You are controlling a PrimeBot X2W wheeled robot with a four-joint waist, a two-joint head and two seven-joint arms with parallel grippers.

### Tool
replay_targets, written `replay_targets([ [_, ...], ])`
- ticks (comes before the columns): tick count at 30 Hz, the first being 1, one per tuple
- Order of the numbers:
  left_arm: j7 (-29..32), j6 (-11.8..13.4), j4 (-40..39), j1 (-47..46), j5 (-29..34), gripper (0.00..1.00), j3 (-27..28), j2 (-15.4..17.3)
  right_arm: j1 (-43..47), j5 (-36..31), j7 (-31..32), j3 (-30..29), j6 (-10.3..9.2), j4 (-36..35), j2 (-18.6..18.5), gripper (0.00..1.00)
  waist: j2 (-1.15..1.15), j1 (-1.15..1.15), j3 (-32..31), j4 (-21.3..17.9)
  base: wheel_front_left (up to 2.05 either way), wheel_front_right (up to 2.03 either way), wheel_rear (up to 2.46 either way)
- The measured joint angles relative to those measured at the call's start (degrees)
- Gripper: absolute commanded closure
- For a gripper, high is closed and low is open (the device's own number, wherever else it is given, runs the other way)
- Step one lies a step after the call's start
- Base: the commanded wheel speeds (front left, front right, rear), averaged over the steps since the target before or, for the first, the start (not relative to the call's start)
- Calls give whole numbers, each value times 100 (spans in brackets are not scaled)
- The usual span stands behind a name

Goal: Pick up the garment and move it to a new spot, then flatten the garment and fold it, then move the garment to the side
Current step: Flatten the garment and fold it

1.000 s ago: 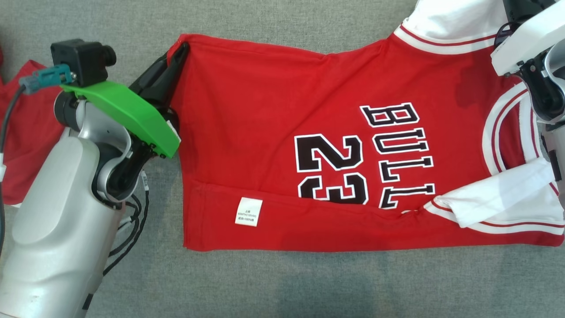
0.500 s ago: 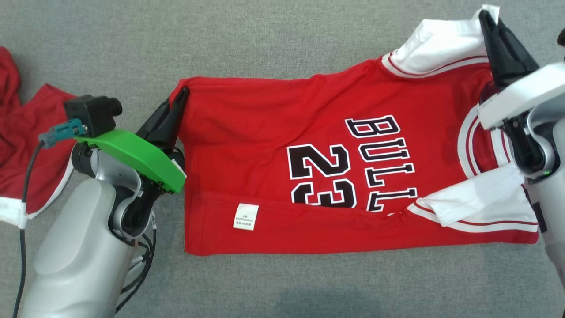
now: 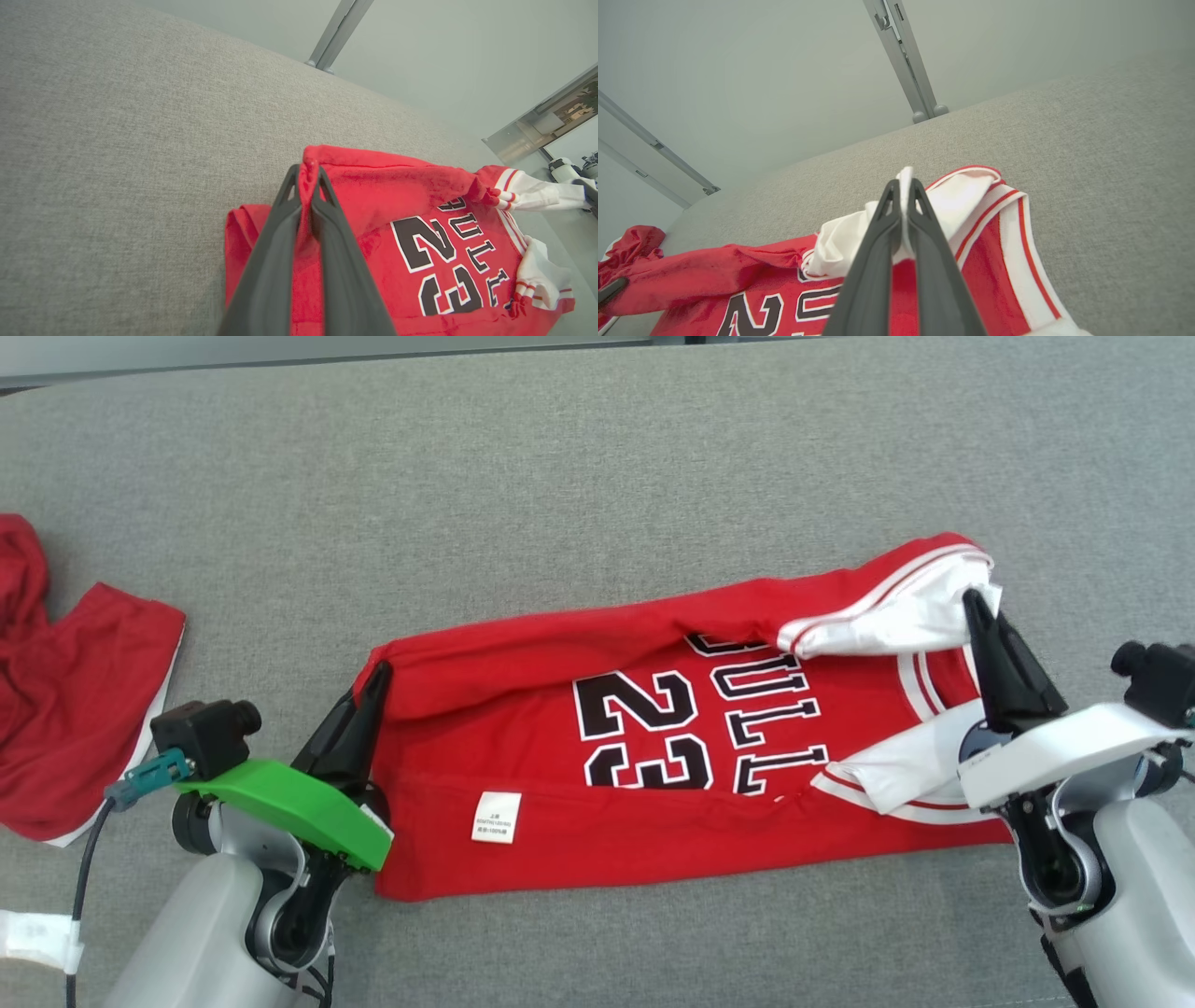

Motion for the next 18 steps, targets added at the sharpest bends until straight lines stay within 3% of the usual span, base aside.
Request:
replay_targets([
  [10, -187, 0, -8, 270, -43, 100, 13, 45, 544, 30, -78, 85, -9, -30, 66, 100, 0, 0, -188, -250, 0, 0, 0],
  [18, -238, 0, 29, 433, 32, 100, -113, 30, 739, -25, -122, 101, -51, 11, -7, 100, 0, 0, -295, -203, 0, 0, 0],
])
